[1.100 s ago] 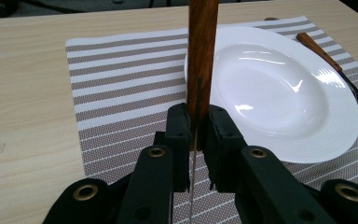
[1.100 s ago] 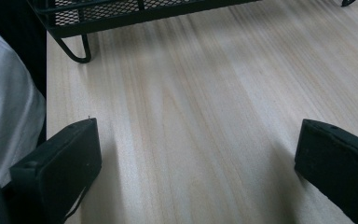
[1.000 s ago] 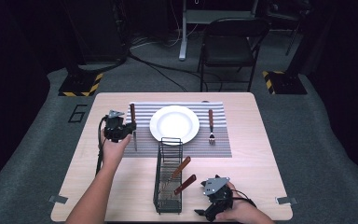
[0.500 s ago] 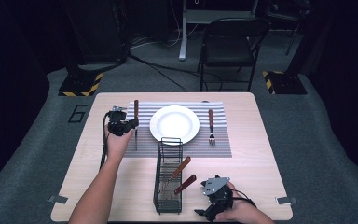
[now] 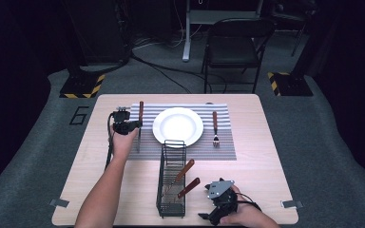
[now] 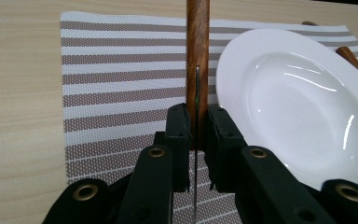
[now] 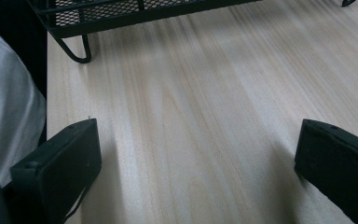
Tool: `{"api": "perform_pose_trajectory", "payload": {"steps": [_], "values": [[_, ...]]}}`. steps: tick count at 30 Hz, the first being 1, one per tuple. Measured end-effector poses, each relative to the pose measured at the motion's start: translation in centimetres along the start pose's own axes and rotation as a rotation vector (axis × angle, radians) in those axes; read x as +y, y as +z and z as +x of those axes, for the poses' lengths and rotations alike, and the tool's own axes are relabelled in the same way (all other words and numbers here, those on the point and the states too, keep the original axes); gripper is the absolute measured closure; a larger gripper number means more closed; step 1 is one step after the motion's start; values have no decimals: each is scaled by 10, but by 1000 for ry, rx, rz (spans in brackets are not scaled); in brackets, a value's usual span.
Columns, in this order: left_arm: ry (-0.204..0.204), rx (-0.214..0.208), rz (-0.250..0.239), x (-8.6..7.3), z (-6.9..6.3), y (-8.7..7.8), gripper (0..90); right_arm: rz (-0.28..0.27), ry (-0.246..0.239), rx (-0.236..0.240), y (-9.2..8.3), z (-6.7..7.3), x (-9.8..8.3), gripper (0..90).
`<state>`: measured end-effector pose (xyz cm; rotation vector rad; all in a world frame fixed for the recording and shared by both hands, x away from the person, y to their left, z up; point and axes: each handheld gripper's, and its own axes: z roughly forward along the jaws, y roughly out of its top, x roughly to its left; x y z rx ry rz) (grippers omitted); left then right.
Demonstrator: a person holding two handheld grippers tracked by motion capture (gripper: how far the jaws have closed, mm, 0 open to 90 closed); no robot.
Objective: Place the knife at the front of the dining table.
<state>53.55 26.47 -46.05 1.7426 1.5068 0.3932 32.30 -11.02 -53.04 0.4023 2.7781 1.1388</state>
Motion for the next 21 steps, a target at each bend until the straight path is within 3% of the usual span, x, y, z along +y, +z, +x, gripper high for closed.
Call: {"api": "perform_pose_trajectory", "payload": {"steps": [8, 12, 17, 21], "values": [[-49, -8, 17, -1, 8, 11, 801, -1, 0, -1, 0, 0, 0, 0], [-109, -10, 18, -3, 12, 17, 801, 0, -1, 0, 0, 0, 0, 0], [-127, -1, 31, -6, 15, 27, 801, 0, -1, -1, 0, 0, 0, 0], [-167, -8, 42, -9, 20, 34, 800, 0, -1, -1, 0, 0, 0, 0]]}}
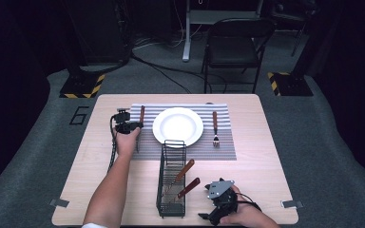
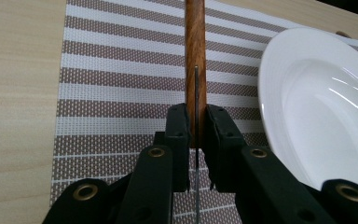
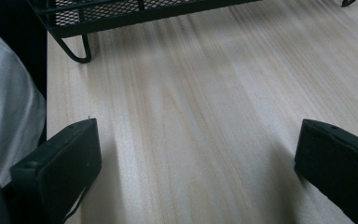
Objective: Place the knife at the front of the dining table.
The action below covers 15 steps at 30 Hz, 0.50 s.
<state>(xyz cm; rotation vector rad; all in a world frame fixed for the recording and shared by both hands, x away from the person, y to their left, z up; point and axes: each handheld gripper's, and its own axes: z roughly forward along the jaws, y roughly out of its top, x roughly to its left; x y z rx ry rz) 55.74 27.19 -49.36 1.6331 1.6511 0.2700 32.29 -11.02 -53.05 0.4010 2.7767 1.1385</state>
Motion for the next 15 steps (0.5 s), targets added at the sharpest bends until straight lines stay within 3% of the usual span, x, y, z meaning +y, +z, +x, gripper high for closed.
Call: {"api": "perform_pose_trajectory", "payload": {"steps": [15], "values": [[-37, 12, 7, -3, 3, 10, 800, 0, 0, 1, 0, 0, 0, 0]]}}
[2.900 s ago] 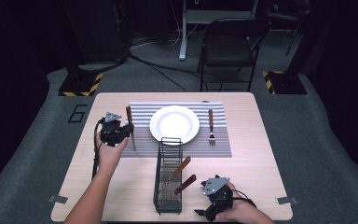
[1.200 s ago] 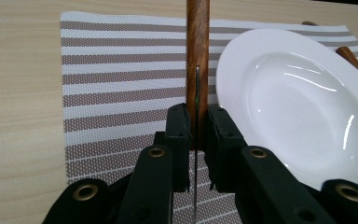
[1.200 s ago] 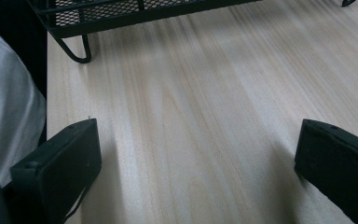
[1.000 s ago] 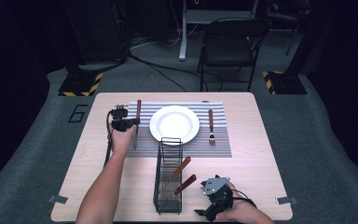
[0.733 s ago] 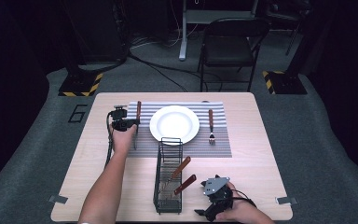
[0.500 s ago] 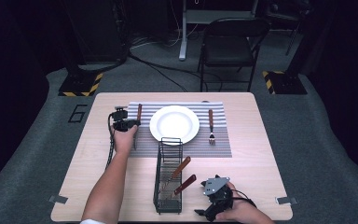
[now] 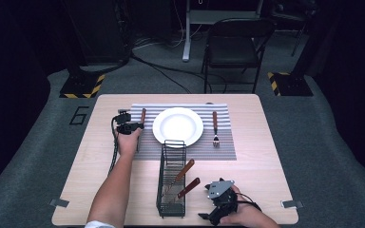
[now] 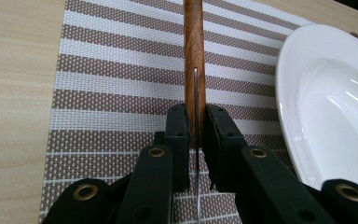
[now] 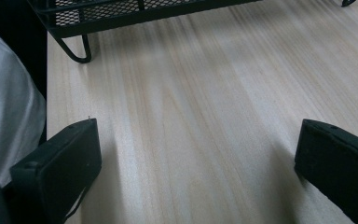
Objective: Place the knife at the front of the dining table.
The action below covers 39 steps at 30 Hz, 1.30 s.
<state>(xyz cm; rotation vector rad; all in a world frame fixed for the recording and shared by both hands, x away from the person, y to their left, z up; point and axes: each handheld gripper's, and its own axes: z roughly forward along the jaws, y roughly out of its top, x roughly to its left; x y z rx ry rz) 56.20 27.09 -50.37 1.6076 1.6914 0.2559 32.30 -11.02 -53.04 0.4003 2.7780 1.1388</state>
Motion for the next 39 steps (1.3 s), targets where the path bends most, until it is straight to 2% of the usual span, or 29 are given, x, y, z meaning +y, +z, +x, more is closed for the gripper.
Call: {"api": "perform_pose_trajectory", "payload": {"steps": [3, 4, 8, 14, 15, 23, 39], "values": [[-6, 3, -1, 0, 1, 1, 801, 0, 0, 0, 0, 0, 0, 0], [-22, 1, -2, -1, 1, 2, 801, -1, 0, -1, 0, 0, 0, 0], [-19, 1, 2, -1, 2, 3, 801, 0, 0, -1, 0, 0, 0, 0], [-38, 2, 5, -3, 4, 7, 800, 0, 0, -1, 0, 0, 0, 0], [-24, 4, 11, -3, 4, 8, 799, 0, 0, -1, 0, 0, 0, 0], [-9, 14, 24, -3, 4, 9, 784, 0, 0, -1, 0, 0, 0, 0], [-5, 34, 22, -4, 10, 2, 726, 0, 1, 0, 0, 0, 0, 0]]}}
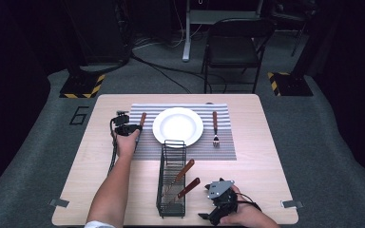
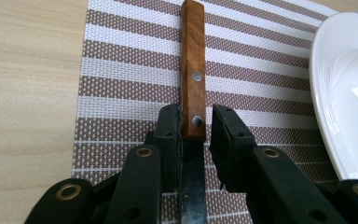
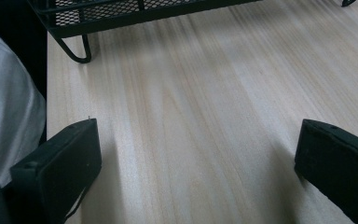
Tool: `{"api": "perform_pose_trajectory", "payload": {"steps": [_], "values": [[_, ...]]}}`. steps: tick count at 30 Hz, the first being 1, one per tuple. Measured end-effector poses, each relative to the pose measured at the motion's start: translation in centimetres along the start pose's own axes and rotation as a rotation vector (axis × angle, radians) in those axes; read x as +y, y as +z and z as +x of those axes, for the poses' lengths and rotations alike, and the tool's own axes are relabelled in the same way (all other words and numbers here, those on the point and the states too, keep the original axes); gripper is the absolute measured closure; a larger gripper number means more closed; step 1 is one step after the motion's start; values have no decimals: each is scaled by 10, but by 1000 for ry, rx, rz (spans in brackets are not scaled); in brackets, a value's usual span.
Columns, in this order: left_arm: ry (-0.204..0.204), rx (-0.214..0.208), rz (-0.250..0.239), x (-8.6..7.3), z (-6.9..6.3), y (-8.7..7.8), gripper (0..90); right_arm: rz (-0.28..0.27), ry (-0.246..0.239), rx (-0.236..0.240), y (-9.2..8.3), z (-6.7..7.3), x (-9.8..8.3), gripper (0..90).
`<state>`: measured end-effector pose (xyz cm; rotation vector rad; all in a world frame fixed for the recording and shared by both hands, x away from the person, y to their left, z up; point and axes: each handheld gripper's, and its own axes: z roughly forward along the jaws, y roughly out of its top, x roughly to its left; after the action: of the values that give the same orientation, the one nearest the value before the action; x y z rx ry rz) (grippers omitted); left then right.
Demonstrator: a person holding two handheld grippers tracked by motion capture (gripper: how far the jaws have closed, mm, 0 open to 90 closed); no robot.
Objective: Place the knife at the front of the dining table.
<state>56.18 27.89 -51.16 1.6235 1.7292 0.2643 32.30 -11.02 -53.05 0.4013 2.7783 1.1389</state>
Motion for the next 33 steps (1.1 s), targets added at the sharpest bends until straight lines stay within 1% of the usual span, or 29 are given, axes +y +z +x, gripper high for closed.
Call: {"api": "perform_pose_trajectory", "payload": {"steps": [3, 4, 6, 7, 8, 10, 11, 12, 15, 16, 18, 19, 22, 23, 26, 29, 30, 31, 32, 33], "values": [[7, 2, 7, 0, 1, -1, 723, 0, 0, 0, 0, 0, 0, 0], [2, 5, 6, 0, 0, -1, 723, -1, 0, 0, 0, 0, 0, 0], [15, 7, 15, 0, 1, -3, 720, -1, 1, -1, 0, 0, 0, 0], [9, 10, 16, -1, 0, -4, 710, -1, 1, -1, 0, 0, 0, 0], [22, 10, 10, -1, 0, -6, 705, -1, 1, 0, 0, 0, 0, 0], [33, -5, 1, -1, 1, -13, 697, -1, 1, -1, 0, 0, 0, 0], [35, -4, -3, -1, 1, -15, 696, -1, 1, 0, 0, 0, 0, 0], [31, -5, -6, -1, 2, -18, 696, 0, 12, 0, 0, 1, 0, 0], [27, -11, -20, 0, 5, -26, 696, 0, 10, 0, 0, 0, 0, 0], [31, -10, -24, 0, 5, -27, 696, -1, 0, 0, 0, 0, 0, 0], [33, -15, -37, 1, 5, -31, 694, -1, 1, 0, 0, 0, 0, 0], [41, -17, -34, 2, 4, -34, 693, 1, 9, -1, 0, 0, 0, 0], [67, -24, -40, 3, 2, -40, 682, 1, 6, 0, 0, 0, 0, 0], [68, -31, -49, 3, 1, -43, 674, 0, 4, 2, 0, 0, 0, 0], [94, -46, -44, 3, 0, -49, 646, 1, 5, 2, 0, 0, 0, 0], [109, -59, -37, 3, -5, -55, 631, 0, 4, 3, 0, 0, 0, 0], [129, -67, -37, 2, -7, -59, 629, 0, 4, 1, 0, 0, 0, 0], [128, -74, -46, 1, -9, -61, 624, 0, 4, 2, 0, 0, 0, 0], [151, -85, -48, 0, -11, -65, 622, -1, 6, -2, 0, 0, 0, 0], [161, -92, -51, -1, -14, -68, 621, -1, 6, -2, 0, 0, 0, 0]]}}
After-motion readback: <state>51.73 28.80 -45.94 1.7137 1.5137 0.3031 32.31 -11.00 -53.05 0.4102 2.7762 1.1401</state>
